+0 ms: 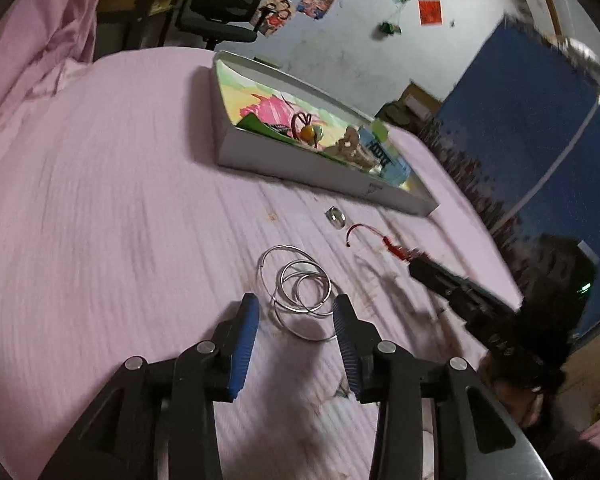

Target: Organize jewelry

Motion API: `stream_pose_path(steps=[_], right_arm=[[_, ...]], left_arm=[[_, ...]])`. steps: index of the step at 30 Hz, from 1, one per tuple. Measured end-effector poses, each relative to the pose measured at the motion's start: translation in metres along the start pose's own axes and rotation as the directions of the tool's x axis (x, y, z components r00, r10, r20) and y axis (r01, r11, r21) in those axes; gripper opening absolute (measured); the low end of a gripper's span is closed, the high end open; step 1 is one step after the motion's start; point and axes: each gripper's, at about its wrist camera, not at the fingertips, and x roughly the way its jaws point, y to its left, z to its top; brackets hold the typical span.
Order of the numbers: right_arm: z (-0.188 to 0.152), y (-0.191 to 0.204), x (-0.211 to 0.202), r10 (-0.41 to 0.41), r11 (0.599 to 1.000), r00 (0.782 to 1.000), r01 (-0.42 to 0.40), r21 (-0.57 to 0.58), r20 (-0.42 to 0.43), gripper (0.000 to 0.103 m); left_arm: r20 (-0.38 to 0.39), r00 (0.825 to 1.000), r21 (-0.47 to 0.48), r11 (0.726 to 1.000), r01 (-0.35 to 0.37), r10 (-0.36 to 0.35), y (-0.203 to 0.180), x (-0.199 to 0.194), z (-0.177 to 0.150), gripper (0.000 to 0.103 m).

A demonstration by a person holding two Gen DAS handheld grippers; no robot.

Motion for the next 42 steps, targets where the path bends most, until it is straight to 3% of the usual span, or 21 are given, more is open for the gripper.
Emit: stream_pose_path(steps=[3,5,7,9,18,27,34,42], right_arm=[[-0.001,0.001,-0.001,0.000,1.000,1.000,0.000,0.001,0.001,0.006],[-0.001,0.000,-0.001,0.002,1.000,1.000,-0.002,0.003,0.002,0.006],[-0.001,0.000,-0.001,0.002,1.000,1.000,-0.002,0.003,-0.001,0.006],[-0.002,0.001,-0.001,0.001,1.000,1.000,-0.001,0.000,-0.001,0.006],[-0.002,0.003,-0.001,0.001,1.000,1.000,-0.001,0.001,-0.001,0.006],[-0.002,0.002,-0.001,0.002,1.000,1.000,-0.002,0.001,0.000,0.006],[-0.003,0.001,-0.002,0.001,1.000,1.000,-0.001,0.000,-0.003,0.006],[-0.003,0.002,0.000,0.003,1.000,1.000,-0.003,0.009,-0.005,0.006]], left_arm=[[-0.015,0.999,0.059,0.997,-0.044,0.045,-0.008,0.004,-0.002,0.035],[-0.020,0.998,0.077,0.995,-0.063,0.065,-0.010,0.005,-0.002,0.029],[-0.030,0.997,0.086,0.994,-0.072,0.074,-0.009,0.006,-0.003,0.009],[-0.029,0.997,0.085,0.994,-0.074,0.077,-0.009,0.005,-0.003,0.003],[0.090,0.994,0.072,0.995,-0.062,0.055,-0.011,-0.021,0.003,0.003],[0.143,0.990,0.115,0.993,-0.031,0.015,-0.029,-0.044,0.027,0.003],[-0.009,0.996,0.162,0.983,-0.089,0.092,-0.029,-0.014,0.015,0.003],[-0.045,0.995,0.154,0.984,-0.086,0.094,-0.016,-0.017,-0.004,0.003]])
